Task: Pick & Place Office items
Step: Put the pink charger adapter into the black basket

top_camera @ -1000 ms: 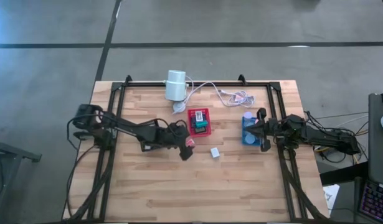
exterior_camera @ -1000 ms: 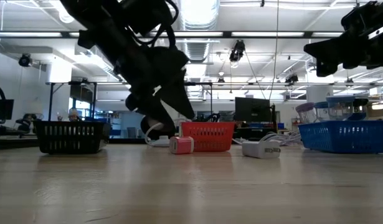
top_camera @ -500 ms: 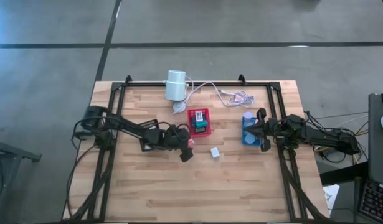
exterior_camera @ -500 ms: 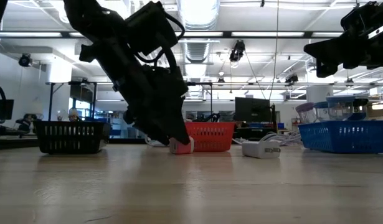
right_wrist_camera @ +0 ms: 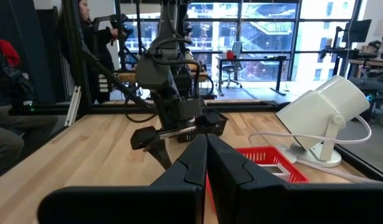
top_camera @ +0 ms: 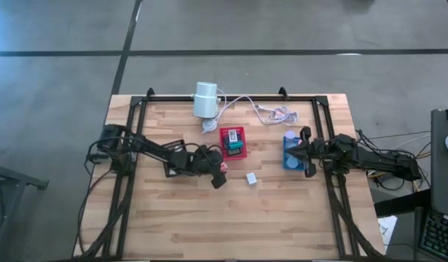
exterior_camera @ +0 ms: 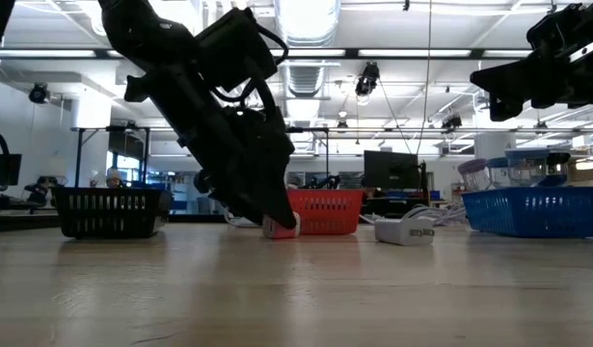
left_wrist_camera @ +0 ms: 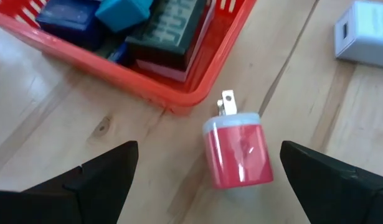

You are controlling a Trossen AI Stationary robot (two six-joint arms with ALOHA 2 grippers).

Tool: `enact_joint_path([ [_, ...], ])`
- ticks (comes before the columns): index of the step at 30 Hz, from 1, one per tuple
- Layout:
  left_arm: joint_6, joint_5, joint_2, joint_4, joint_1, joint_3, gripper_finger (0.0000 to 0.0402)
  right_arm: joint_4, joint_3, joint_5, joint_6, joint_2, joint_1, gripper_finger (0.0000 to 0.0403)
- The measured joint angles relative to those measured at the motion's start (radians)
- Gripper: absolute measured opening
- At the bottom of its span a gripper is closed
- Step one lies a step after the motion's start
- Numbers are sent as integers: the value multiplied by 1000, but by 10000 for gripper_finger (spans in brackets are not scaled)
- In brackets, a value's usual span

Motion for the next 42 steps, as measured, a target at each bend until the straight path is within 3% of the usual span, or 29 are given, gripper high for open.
enact_joint_path([
  [9, -5, -38, 14, 7, 9, -2, 390, -3, 0, 0, -3, 0, 0, 8],
  [22, -1, -9, 12, 7, 18, -6, 374, -8, 0, 0, -11, 0, 0, 8],
  [28, 13, 18, 12, 8, 18, -6, 305, -16, 0, 0, -12, 0, 0, 8],
  [34, 40, 113, 12, 8, 18, -6, 203, -16, 0, 0, -18, 0, 0, 8],
  [39, 59, 123, 10, 9, 17, -6, 117, -15, 0, 0, -19, 0, 0, 8],
  [42, 81, 124, 10, 9, 17, -6, 102, -15, 0, 0, -19, 0, 0, 8],
])
